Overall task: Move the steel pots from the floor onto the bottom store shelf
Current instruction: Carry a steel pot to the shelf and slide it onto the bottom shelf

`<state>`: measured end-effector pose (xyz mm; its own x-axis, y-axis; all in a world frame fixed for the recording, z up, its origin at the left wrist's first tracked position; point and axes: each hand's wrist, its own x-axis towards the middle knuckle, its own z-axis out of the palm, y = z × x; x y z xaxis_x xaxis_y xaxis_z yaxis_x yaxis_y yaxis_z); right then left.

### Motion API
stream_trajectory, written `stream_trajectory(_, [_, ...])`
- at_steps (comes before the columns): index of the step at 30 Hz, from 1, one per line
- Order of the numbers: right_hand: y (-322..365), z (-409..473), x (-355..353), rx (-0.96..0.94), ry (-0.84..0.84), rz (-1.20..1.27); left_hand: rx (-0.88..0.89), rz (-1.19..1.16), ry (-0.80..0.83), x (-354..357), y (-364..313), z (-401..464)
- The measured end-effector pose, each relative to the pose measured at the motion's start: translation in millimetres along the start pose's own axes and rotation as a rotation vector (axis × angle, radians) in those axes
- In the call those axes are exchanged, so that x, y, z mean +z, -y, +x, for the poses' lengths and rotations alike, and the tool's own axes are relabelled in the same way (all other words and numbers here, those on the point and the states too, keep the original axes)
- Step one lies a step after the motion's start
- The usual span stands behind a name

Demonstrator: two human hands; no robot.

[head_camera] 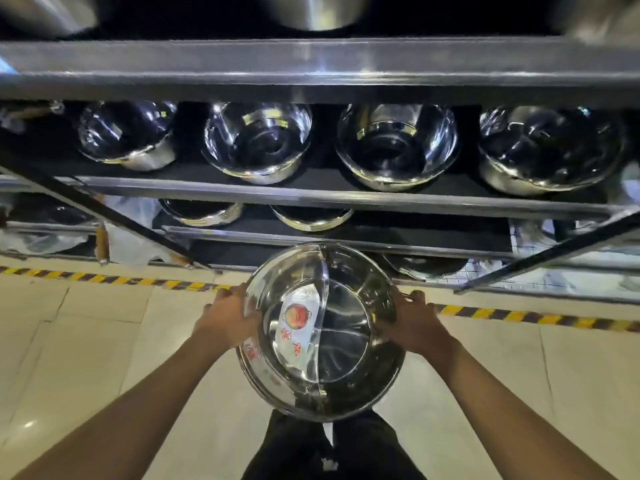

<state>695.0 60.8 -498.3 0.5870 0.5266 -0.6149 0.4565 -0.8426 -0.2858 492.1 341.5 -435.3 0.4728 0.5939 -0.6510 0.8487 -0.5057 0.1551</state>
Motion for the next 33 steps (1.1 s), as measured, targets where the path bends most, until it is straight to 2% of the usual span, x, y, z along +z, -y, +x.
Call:
stream_trajectory(3, [-7, 6, 15, 0.07, 0.052, 0.042, 0.021, 0.012, 0.035, 14, -2, 25])
stream_trajectory(7, [-15, 25, 41, 0.13, 0.04, 0.046, 0.041, 0.001, 0.079, 38, 3, 63])
stream_trajectory(12, [-26, 90, 91, 0.21, 0.067, 0.077, 0.133, -0.018, 0.189, 87, 20, 146])
stream_trajectory(17, [-34, 183, 156, 0.226, -0.001, 0.076, 0.172, -0.024, 0.161, 153, 39, 251])
stream_trajectory(20, [-42, 242, 193, 0.242, -0.069, 0.099, 0.156, -0.141, 0.126, 191, 48, 306])
stream_trajectory(23, [-56, 295, 226, 0.257, -0.108, 0.076, 0.175, -0.049, 0.106, 226, 51, 359])
stream_trajectory(27, [-81, 358, 254, 0.238, -0.1, 0.098, 0.105, -0.059, 0.025, 267, 42, 419])
stream_trajectory(33, [-111, 414, 273, 0.197, -0.141, 0.043, 0.145, -0.041, -0.032, 302, 27, 479])
